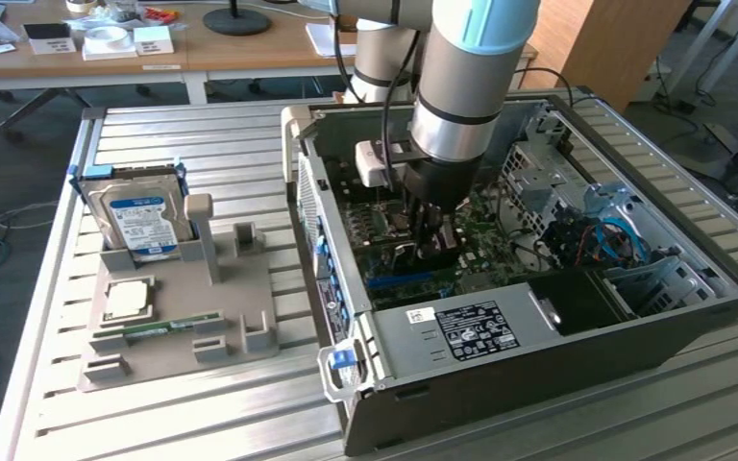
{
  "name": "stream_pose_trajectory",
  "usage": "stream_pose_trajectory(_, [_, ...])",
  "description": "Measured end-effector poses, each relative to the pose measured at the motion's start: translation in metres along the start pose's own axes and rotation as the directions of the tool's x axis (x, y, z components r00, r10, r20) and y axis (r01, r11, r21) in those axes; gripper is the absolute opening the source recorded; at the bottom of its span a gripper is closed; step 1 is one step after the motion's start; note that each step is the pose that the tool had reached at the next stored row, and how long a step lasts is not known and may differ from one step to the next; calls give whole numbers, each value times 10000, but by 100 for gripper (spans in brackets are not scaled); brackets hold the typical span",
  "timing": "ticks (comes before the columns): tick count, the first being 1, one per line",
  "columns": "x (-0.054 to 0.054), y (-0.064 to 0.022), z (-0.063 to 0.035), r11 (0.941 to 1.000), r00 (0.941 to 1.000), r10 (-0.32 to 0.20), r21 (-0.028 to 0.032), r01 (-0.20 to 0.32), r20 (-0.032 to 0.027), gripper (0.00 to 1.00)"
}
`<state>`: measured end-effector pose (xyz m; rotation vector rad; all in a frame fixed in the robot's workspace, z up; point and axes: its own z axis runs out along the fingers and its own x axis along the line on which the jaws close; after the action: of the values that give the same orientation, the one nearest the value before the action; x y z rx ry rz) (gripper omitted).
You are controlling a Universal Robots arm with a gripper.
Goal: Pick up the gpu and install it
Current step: 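Insert the gpu into the slot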
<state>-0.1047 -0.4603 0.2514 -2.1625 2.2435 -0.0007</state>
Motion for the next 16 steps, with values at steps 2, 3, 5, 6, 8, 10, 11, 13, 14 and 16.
stream_pose_trajectory(2, [0,0,0,10000,10000,0,0,0,0,27])
stream_pose_trajectory(3, [0,0,6,10000,10000,0,1,0,2,27])
stream_pose_trajectory(5, [1,1,19,10000,10000,0,1,0,1,27])
stream_pose_trajectory(6, [1,0,19,10000,10000,0,0,0,-1,27])
stream_pose_trajectory(8, [1,1,19,10000,10000,0,-1,0,-2,27])
stream_pose_trajectory(10, [0,0,31,10000,10000,0,2,0,4,27])
stream_pose_trajectory(11, [1,1,37,10000,10000,0,1,0,2,27])
stream_pose_trajectory(13, [1,1,43,10000,10000,0,0,0,-1,27])
stream_pose_trajectory(14, [1,1,43,10000,10000,0,-1,0,-1,27])
stream_pose_trajectory(16, [1,1,43,10000,10000,0,0,0,-1,27])
